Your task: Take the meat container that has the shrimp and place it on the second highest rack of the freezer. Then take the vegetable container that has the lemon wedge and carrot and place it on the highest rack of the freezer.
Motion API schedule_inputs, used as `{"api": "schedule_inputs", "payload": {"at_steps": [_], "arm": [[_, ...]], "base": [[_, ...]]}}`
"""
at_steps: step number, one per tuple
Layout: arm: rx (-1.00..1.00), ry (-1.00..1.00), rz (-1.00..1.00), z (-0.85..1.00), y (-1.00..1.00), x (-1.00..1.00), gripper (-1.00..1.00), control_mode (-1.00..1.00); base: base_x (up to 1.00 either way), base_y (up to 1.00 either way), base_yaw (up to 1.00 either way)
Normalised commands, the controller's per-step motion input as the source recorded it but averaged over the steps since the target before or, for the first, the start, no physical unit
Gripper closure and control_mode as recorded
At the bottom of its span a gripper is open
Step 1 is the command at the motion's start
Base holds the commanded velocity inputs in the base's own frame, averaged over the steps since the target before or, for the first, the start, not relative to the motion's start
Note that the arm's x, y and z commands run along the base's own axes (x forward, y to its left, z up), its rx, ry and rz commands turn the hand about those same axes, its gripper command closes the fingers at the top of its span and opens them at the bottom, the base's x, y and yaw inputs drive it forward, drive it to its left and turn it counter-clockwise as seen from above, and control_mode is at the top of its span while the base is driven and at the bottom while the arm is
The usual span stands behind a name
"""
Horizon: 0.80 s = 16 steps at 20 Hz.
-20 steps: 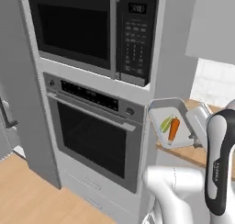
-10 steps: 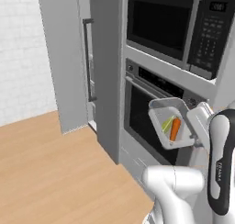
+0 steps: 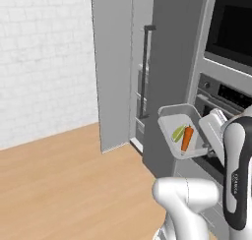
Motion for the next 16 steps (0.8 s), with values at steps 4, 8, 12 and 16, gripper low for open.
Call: {"api": "schedule_inputs", "payload": {"at_steps": [4,8,12,16], "arm": [[0.0,0.0,0.0,0.0,0.0,0.0,1.0,1.0],[0.0,0.0,0.0,0.0,0.0,0.0,1.0,1.0],[0.0,0.0,0.0,0.0,0.0,0.0,1.0,1.0],[0.0,0.0,0.0,0.0,0.0,0.0,1.0,1.0]], "base": [[1.0,1.0,-0.05],[1.0,1.0,-0.26],[0.99,0.9,-0.47],[1.0,0.82,-0.57]]}}
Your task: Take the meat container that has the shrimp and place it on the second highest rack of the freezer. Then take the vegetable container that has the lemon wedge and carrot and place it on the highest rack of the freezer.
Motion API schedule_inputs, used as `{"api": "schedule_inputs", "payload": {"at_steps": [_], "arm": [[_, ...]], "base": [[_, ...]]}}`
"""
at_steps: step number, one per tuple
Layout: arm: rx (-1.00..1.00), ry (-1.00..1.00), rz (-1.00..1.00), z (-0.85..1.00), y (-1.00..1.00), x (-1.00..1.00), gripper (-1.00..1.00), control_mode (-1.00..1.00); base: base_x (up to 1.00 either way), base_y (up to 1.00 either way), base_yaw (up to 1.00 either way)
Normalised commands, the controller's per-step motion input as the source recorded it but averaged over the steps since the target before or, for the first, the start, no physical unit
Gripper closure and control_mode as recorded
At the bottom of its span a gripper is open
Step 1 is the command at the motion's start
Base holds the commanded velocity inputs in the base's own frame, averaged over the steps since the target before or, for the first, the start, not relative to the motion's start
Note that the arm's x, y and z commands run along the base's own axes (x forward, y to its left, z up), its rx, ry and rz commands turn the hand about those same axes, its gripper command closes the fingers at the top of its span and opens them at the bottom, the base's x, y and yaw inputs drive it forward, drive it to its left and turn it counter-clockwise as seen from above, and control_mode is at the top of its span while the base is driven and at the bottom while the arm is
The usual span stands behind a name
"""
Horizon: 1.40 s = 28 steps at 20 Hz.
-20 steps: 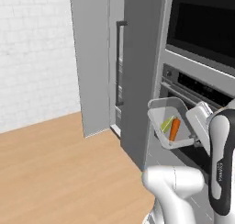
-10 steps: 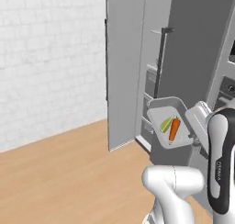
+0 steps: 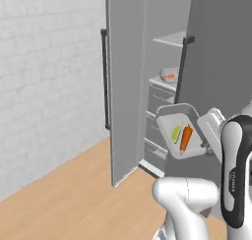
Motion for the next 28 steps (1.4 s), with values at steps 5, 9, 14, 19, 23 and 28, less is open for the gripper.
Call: {"api": "schedule_inputs", "payload": {"at_steps": [5,9,14,19,23,28], "arm": [[0.0,0.0,0.0,0.0,0.0,0.0,1.0,1.0],[0.0,0.0,0.0,0.0,0.0,0.0,1.0,1.0],[0.0,0.0,0.0,0.0,0.0,0.0,1.0,1.0],[0.0,0.0,0.0,0.0,0.0,0.0,1.0,1.0],[0.0,0.0,0.0,0.0,0.0,0.0,1.0,1.0],[0.0,0.0,0.0,0.0,0.0,0.0,1.0,1.0]], "base": [[1.0,0.81,-0.57],[0.95,0.78,-0.58],[0.82,0.87,-0.59],[0.55,0.5,-0.49],[0.16,0.04,-0.27],[0.39,-0.01,-0.08]]}}
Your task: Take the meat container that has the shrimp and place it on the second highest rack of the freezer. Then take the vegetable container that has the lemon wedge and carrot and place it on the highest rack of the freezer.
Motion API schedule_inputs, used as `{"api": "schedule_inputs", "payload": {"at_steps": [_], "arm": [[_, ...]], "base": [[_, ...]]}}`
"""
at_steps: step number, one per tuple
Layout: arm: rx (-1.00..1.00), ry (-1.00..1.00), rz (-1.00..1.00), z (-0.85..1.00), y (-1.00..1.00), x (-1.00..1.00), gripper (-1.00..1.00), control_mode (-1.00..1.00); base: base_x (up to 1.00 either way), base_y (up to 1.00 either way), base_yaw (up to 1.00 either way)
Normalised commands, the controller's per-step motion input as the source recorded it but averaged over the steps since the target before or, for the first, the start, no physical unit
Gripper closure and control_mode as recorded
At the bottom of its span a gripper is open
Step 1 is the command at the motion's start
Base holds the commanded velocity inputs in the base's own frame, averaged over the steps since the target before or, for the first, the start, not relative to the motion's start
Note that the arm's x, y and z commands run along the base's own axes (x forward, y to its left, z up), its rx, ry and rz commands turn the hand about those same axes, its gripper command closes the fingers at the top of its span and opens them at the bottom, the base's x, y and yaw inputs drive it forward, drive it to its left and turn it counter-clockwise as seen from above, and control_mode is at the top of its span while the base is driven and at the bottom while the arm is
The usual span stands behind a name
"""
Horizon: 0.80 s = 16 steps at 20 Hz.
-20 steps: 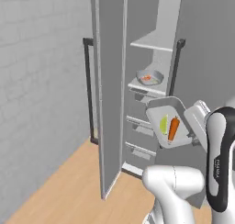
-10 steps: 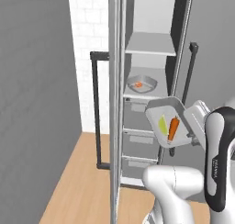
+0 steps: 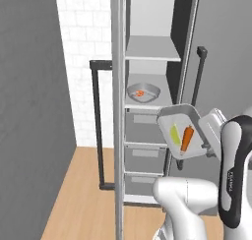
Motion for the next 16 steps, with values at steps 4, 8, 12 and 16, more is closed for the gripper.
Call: {"api": "schedule_inputs", "payload": {"at_steps": [4,8,12,16], "arm": [[0.0,0.0,0.0,0.0,0.0,0.0,1.0,1.0],[0.0,0.0,0.0,0.0,0.0,0.0,1.0,1.0],[0.0,-0.05,-0.1,0.56,0.19,0.46,1.0,-1.0],[0.0,-0.11,-0.09,1.0,-0.01,0.76,1.0,-1.0]], "base": [[0.79,0.0,-0.08],[0.68,0.12,-0.1],[0.17,0.11,-0.03],[0.0,0.0,0.0]]}}
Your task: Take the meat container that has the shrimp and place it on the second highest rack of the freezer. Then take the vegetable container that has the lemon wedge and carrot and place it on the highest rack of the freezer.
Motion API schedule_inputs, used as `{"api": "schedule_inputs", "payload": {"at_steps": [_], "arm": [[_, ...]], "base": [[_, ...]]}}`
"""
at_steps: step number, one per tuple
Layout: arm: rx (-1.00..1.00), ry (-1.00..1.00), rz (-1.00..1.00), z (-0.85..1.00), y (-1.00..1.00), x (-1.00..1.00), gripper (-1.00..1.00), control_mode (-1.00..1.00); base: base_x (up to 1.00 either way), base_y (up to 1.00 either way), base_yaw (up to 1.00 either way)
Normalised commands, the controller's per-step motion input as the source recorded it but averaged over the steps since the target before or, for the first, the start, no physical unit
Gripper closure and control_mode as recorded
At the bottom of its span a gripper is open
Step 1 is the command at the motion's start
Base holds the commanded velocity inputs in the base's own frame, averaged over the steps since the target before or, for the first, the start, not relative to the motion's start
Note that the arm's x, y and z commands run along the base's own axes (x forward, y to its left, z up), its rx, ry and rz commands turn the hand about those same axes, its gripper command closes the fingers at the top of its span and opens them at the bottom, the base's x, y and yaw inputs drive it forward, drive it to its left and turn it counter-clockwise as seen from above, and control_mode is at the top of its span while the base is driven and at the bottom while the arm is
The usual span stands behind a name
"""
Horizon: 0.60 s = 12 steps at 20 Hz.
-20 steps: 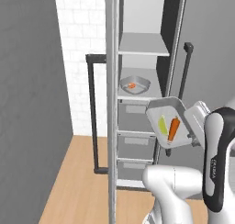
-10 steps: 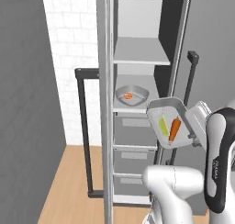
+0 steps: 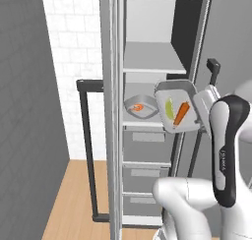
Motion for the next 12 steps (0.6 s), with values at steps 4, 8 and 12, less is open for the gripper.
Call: {"api": "schedule_inputs", "payload": {"at_steps": [4,8,12], "arm": [[0.0,-0.03,-0.14,0.58,0.0,0.91,1.0,-1.0],[0.0,0.0,-0.14,0.2,-0.03,0.94,1.0,-1.0],[0.0,0.0,-0.13,0.0,-0.02,0.98,1.0,-1.0]], "base": [[0.0,0.0,0.0],[0.0,0.0,0.0],[0.0,0.0,0.0]]}}
